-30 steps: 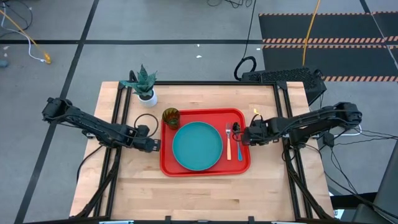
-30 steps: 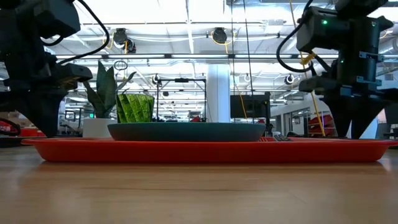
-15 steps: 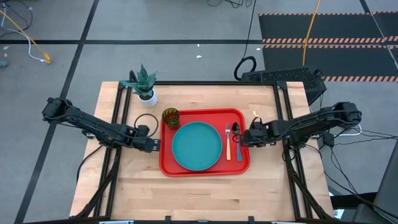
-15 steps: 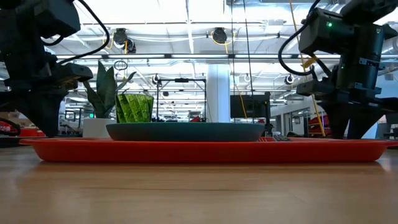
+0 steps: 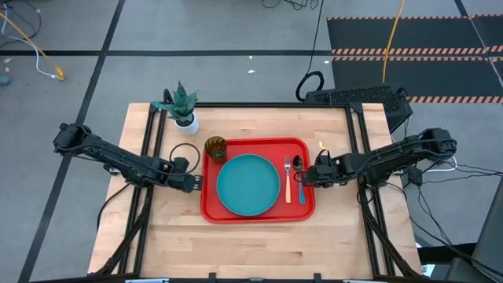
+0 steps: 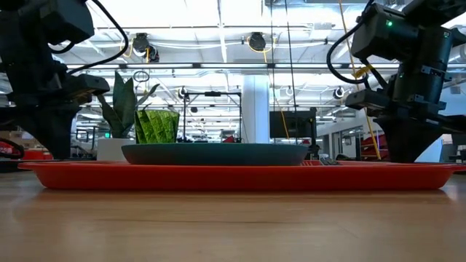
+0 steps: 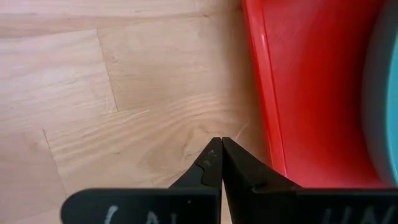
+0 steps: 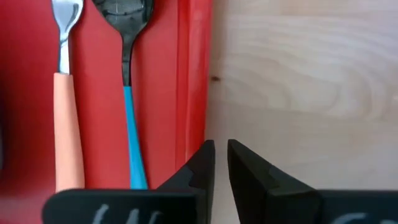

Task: Pick and place plate/cup/fork/spoon on tray
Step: Adjust the red tray

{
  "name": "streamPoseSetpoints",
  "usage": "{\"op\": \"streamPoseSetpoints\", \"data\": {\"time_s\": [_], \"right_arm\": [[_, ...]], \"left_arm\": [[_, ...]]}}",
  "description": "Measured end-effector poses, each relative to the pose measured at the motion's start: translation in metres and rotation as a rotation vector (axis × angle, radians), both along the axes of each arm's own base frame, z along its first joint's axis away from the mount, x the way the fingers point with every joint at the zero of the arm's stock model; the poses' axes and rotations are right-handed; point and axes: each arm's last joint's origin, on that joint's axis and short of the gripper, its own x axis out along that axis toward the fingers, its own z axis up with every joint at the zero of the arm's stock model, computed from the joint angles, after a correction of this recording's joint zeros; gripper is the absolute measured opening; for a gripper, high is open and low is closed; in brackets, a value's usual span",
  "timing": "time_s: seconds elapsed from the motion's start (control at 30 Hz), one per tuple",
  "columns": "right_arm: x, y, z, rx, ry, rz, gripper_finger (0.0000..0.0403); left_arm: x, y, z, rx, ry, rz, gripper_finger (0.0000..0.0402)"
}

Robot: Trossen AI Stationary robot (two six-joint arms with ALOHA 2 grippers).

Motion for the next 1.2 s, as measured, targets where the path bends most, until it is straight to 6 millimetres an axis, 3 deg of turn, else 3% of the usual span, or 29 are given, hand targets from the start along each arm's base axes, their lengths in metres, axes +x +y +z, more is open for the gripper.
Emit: {"op": "streamPoseSetpoints", "data": {"time_s": [1.2], "right_arm": [[0.000,0.029,0.002,0.084,-0.054,0.004,0.0034]], "left_arm": [[0.008,0.012,0.001,0.068,-0.049,0.043,0.0003]]}}
